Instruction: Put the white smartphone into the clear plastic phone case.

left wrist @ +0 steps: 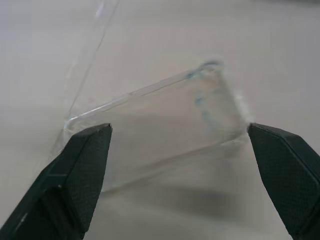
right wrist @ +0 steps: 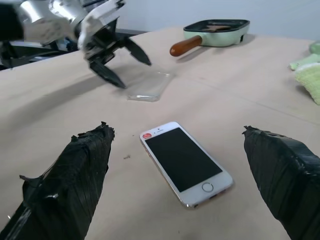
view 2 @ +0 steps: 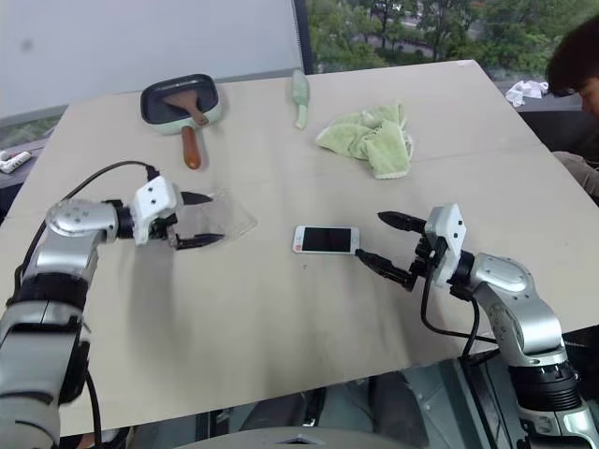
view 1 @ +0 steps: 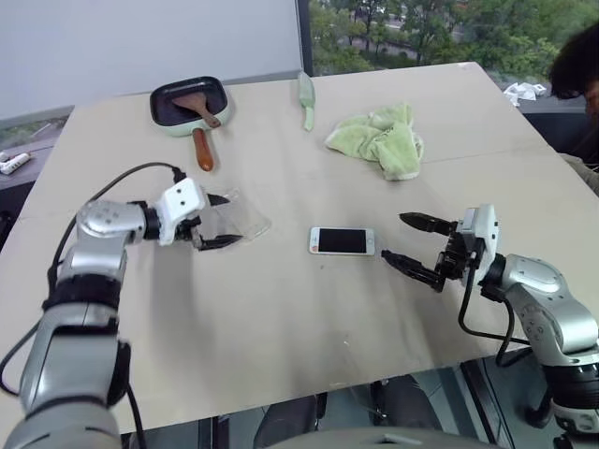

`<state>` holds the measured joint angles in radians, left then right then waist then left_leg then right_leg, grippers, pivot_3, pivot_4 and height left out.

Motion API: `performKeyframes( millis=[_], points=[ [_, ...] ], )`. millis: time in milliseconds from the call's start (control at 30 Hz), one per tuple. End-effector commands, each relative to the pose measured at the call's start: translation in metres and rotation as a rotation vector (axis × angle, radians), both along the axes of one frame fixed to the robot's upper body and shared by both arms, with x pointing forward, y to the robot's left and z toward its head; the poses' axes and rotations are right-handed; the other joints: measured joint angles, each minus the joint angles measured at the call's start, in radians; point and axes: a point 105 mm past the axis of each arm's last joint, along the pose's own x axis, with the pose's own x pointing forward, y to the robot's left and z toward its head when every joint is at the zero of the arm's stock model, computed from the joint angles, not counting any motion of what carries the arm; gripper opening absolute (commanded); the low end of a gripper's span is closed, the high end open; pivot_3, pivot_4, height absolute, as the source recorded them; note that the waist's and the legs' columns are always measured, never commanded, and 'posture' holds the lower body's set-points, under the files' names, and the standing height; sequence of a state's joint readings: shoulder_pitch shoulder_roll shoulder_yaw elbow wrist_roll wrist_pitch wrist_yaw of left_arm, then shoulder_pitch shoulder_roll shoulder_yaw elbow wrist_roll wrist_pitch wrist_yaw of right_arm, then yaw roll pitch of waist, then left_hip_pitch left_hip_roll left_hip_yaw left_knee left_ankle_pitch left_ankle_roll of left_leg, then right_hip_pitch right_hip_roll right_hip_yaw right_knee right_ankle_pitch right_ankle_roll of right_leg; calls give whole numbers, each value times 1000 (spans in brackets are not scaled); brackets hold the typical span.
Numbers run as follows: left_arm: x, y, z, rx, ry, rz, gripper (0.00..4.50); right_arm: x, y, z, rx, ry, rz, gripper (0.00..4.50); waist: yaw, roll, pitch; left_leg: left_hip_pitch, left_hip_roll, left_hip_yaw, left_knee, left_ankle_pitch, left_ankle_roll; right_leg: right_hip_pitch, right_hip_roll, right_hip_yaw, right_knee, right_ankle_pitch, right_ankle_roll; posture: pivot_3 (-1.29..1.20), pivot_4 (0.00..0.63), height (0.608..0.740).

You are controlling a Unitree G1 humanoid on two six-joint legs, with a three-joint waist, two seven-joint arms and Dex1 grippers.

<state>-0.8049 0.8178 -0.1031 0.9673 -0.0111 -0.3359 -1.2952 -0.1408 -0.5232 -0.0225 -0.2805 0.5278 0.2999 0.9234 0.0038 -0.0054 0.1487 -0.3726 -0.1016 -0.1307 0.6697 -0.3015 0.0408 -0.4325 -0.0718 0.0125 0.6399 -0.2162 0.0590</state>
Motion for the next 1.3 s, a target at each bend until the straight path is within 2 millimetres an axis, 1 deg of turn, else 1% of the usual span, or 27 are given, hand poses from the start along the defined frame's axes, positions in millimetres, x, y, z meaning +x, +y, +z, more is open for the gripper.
performKeyframes(
  millis=[33, 100, 200, 233, 267, 433, 467, 700, 833, 900, 967, 1033, 1100, 1200, 1233, 1267, 1300],
  points=[
    [-5, 1, -25, 110, 113, -47, 4485, -4, -1, 13, 8, -64, -14, 4500, -8, 0, 0, 0, 0, 0, 0, 0, 0, 0, 0, 0, 0, 0, 0, 0, 150, 740],
    [-7, 0, -33, 146, 161, -65, 4485, -5, -2, 13, 3, -66, -20, 4500, -14, 0, 0, 0, 0, 1, 1, 0, 0, 0, 1, 0, 1, 0, 0, 0, 150, 740],
    [-14, -2, -43, 188, 268, -107, 3713, -6, -6, 14, -19, -72, -26, 4500, -18, 0, -1, 3, 0, 2, 1, 0, 0, 2, 1, 2, 3, 0, 0, 0, 150, 740],
    [-16, -1, -45, 198, 293, -116, 3147, -6, -7, 13, -28, -74, -28, 4500, -18, 0, -1, 5, 0, 3, 1, 0, 1, 3, 2, 3, 3, 0, 0, 0, 150, 740],
    [-18, -1, -47, 205, 307, -122, 2814, -6, -10, 11, -44, -72, -27, 4500, -18, 0, -1, 6, 0, 3, 1, 0, 1, 4, 2, 3, 4, 0, 1, 0, 150, 740],
    [-21, 1, -47, 204, 319, -135, 312, -8, -12, 8, -67, -67, -11, 4500, -21, 0, -2, 10, 0, 5, 1, 0, 1, 6, 3, 5, 5, 0, 1, 0, 150, 740],
    [-22, 2, -46, 204, 320, -137, 109, -8, -12, 8, -70, -67, -9, 4500, -22, 0, -2, 10, 1, 5, 1, 0, 1, 6, 3, 5, 6, 0, 1, 0, 150, 740],
    [-26, 5, -47, 199, 304, -151, 109, -4, -8, 9, -66, -77, 8, 4500, -23, 0, -3, 11, 1, 8, 1, 0, 1, 5, 3, 8, 7, 0, 1, 0, 150, 740],
    [-25, -1, -43, 179, 274, -183, 109, -3, -7, 10, -64, -77, 21, 4500, -22, 0, -4, 11, 1, 8, 1, 0, 1, 5, 3, 8, 7, 0, 1, 0, 150, 740],
    [-24, -8, -38, 145, 248, -208, 109, 0, -7, 8, -66, -75, 21, 4500, -21, 0, -4, 11, 1, 8, 1, 0, 1, 5, 3, 8, 7, 0, 1, 0, 150, 740],
    [-22, -13, -33, 123, 196, -224, 109, 0, -4, 7, -59, -74, 35, 4500, -20, 0, -4, 10, 1, 8, 1, 0, 1, 5, 2, 7, 7, 0, 1, 0, 150, 740],
    [-21, -14, -29, 105, 173, -225, 109, 0, -2, 6, -58, -74, 43, 4500, -19, 0, -4, 9, 1, 8, 1, 0, 1, 4, 2, 7, 6, 0, 1, 0, 150, 740],
    [-21, -11, -29, 116, 180, -217, 109, 0, -2, 6, -59, -77, 41, 4500, -18, 0, -4, 8, 1, 8, 1, 0, 1, 3, 2, 7, 6, 0, 1, 0, 150, 740],
    [-23, -9, -34, 128, 200, -207, 781, 1, -3, 5, -62, -78, 35, 4500, -17, 0, -4, 8, 1, 8, 2, 0, 1, 3, 2, 7, 6, 0, 1, 0, 150, 740],
    [-24, -9, -37, 131, 209, -209, 1227, 1, -3, 5, -62, -79, 34, 4500, -17, 0, -4, 8, 1, 8, 2, 0, 1, 3, 2, 7, 6, 0, 1, 0, 150, 740],
    [-25, -10, -39, 127, 213, -214, 1581, 1, -3, 5, -60, -81, 31, 4500, -18, 0, -4, 8, 1, 8, 1, 0, 1, 3, 2, 7, 6, 0, 1, 0, 150, 740],
    [-25, -12, -40, 118, 213, -218, 2135, 1, -2, 6, -57, -82, 29, 4500, -18, 0, -4, 8, 1, 8, 1, 0, 1, 3, 2, 7, 6, 0, 1, 0, 150, 740]
  ],
)
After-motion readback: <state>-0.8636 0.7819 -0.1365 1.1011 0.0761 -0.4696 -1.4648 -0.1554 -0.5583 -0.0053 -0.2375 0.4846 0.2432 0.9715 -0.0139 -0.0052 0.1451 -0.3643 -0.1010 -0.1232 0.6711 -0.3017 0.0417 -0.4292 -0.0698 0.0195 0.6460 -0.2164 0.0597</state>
